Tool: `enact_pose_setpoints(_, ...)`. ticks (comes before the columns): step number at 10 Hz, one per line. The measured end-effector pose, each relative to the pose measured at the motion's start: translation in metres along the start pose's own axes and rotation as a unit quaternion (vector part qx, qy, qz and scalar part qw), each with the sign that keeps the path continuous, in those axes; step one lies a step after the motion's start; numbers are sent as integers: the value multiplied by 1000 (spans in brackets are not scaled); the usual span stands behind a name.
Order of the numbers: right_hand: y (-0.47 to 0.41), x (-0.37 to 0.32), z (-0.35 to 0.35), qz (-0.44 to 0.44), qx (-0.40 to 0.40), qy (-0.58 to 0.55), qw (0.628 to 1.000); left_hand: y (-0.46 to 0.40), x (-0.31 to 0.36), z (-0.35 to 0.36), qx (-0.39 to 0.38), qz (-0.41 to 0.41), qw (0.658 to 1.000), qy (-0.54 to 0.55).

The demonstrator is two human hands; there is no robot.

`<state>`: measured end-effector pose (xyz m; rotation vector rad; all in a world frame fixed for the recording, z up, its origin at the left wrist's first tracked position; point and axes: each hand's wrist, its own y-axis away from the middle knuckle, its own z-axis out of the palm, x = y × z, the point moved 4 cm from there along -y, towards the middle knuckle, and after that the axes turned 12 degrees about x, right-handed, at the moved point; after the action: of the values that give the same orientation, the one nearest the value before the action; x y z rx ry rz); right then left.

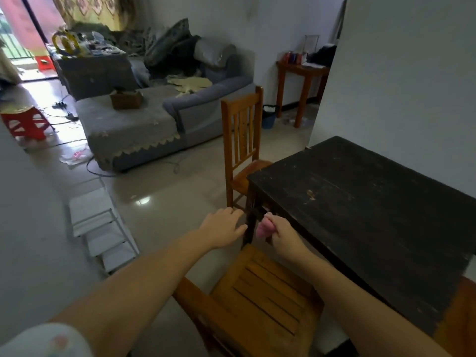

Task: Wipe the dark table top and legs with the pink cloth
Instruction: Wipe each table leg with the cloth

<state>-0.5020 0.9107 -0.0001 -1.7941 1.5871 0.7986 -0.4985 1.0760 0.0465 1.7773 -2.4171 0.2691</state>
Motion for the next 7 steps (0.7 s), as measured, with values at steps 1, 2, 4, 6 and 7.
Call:
enact_pose_setpoints(1, -23, -4, 11, -37, 28, 54, 997, -24, -29, 2, -12, 2, 1000, 8)
enact_pose_setpoints(2, -51, -7, 15, 3, 40, 54, 998, -48, -48, 4, -5, 8, 1000, 14)
enact_pose_setpoints(4, -103, 3, 35, 33, 47, 47, 997, -90, -83, 14, -8, 11, 999, 38)
enact_pose_setpoints(6, -148, -21, 62, 122, 95, 31, 988, -162, -141, 31, -31, 79, 994, 69)
enact_pose_setpoints(7, -159, -31, 74, 149, 98, -3, 984, -195, -166, 38, -79, 125, 987, 60)
